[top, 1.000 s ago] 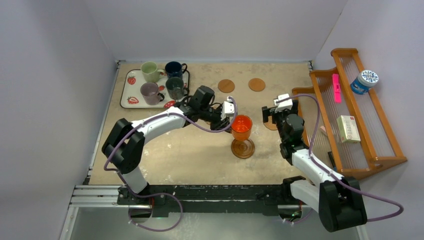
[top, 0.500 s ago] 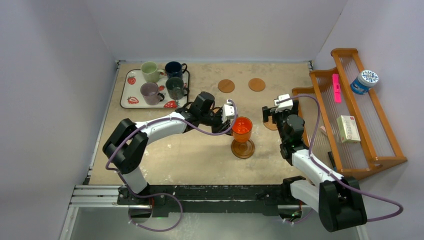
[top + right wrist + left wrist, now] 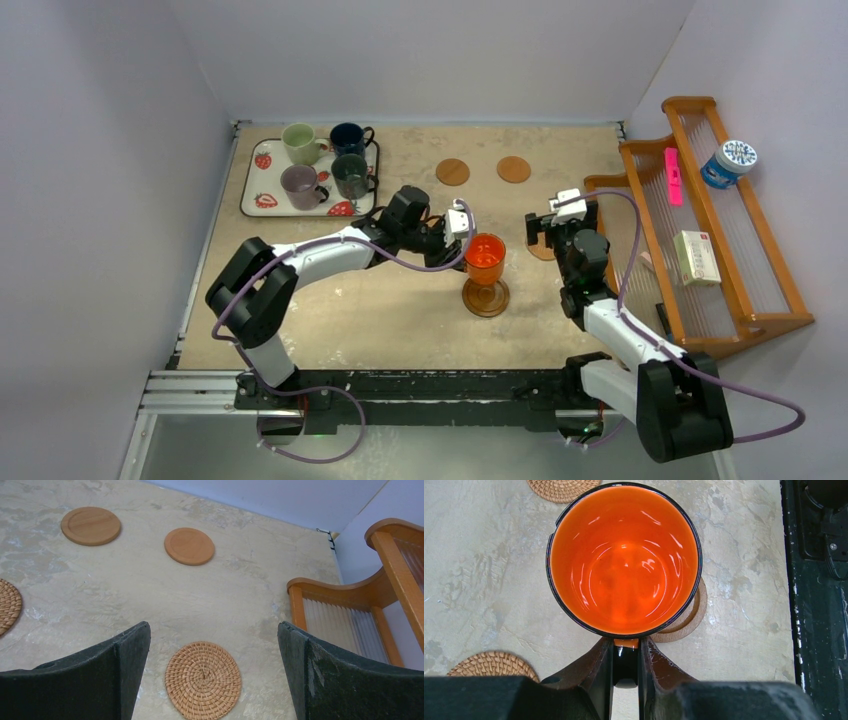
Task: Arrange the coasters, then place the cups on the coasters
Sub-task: Place the cup on the coaster.
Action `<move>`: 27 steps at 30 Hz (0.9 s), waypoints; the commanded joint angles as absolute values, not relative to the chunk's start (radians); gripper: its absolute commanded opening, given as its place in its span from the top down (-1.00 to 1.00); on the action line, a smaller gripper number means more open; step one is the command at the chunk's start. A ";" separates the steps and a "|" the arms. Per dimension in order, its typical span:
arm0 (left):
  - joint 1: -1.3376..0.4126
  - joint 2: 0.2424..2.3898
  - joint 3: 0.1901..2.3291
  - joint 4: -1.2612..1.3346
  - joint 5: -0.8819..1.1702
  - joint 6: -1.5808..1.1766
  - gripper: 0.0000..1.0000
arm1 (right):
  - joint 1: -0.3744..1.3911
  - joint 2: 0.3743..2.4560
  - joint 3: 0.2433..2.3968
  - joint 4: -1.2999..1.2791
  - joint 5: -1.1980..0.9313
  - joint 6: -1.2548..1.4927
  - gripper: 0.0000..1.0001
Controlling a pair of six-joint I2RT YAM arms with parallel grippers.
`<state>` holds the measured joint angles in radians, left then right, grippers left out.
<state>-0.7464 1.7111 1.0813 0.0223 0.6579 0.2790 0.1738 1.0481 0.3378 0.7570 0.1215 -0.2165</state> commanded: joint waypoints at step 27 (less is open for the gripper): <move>-0.817 1.718 1.092 0.019 0.682 0.414 1.00 | 0.158 1.067 0.334 0.815 0.128 -0.213 -0.98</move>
